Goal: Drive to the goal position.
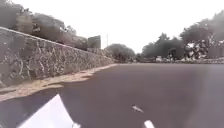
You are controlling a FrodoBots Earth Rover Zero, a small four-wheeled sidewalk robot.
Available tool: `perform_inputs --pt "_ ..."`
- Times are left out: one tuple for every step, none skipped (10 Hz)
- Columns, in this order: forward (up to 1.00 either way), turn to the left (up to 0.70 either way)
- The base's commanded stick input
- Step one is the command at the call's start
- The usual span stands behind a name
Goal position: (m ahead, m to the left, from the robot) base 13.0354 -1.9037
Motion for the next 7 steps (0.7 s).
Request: perform_inputs --pt "0.5 0.0" --pt "0.5 0.0" --pt "0.5 0.0" --pt "0.5 0.0" --pt "0.5 0.0" --pt "0.5 0.0" --pt "0.5 0.0"
